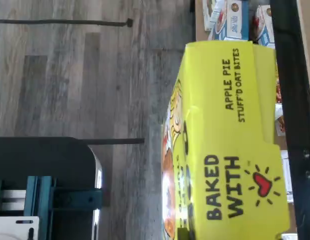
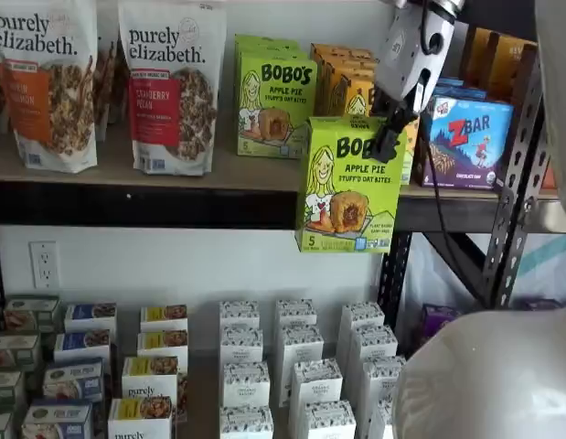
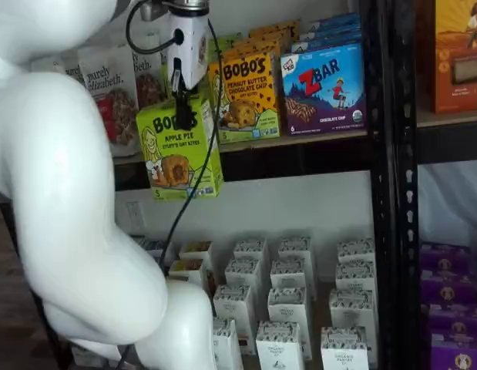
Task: Pick the green box on the top shelf, the fourth from the left
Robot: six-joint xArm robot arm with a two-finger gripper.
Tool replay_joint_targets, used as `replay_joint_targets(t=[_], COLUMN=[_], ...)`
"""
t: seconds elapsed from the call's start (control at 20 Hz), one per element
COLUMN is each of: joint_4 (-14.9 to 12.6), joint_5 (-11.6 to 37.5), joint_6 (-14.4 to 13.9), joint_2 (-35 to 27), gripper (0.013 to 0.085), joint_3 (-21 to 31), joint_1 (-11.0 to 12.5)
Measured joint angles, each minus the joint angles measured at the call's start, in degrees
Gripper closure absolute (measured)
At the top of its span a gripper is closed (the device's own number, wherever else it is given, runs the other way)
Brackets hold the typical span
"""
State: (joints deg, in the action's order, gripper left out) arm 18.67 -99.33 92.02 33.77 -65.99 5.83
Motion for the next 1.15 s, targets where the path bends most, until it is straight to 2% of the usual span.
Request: replay_joint_targets(t=[1.15], joint_4=[-1.32], joint_5=[0.77], joint_6=[0.48], joint_2=[0.38], gripper=[0.069], joint_3=[2.24], joint_1=[-0.27])
